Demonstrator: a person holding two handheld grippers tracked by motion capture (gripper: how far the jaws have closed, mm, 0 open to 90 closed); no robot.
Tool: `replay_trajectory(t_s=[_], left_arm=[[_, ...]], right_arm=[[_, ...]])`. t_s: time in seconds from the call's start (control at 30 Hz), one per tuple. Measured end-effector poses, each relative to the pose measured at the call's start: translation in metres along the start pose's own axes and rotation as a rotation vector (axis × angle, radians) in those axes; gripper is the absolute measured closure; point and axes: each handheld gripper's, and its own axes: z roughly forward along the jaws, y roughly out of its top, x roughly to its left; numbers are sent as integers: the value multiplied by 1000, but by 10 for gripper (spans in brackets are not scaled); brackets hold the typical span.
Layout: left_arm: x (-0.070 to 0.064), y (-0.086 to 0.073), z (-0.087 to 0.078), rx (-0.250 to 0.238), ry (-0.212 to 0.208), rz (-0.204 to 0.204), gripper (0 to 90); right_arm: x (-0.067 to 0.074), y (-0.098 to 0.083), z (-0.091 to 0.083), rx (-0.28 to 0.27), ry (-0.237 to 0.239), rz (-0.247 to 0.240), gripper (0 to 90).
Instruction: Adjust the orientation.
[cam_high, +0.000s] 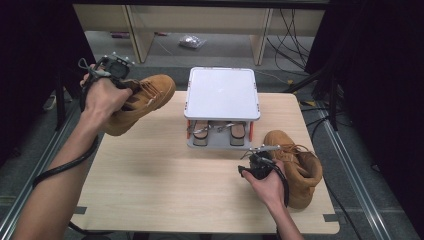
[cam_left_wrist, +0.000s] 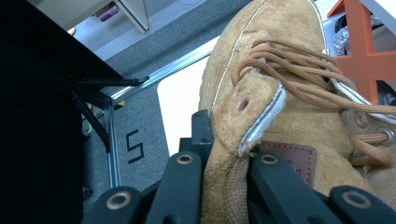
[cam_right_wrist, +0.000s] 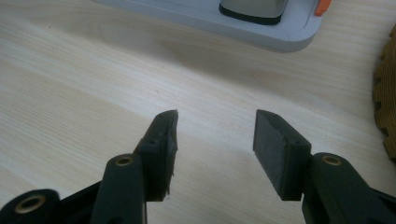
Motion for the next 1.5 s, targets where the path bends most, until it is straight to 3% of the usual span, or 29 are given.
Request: replay_trajectory(t_s=[0.5, 0.57, 0.93, 1.03, 1.3, 1.33, 1.43, 1.5], left_arm=[[-2, 15, -6, -26, -7, 1, 846], [-3, 17, -7, -27, -7, 2, 846], [-4, 28, -13, -46, -2, 15, 846], [-6, 31, -15, -44, -4, 15, 846], [-7, 40, -18, -68, 2, 23, 846], [-7, 41, -19, -71, 4, 23, 845], [-9, 44, -21, -77, 4, 28, 845], [-10, 47, -21, -82, 2, 28, 845]], right_arm=[[-2, -2, 1, 5, -19, -1, 502], [-1, -2, 2, 1, 1, -1, 502], [-2, -2, 3, 0, 12, 0, 502], [-2, -2, 3, 9, -19, 0, 502], [-3, -4, 4, -5, 3, -8, 502], [-1, -5, 3, 4, 0, 14, 502], [-2, -5, 2, 1, -4, -4, 502], [-1, -4, 1, 12, 0, 22, 502]])
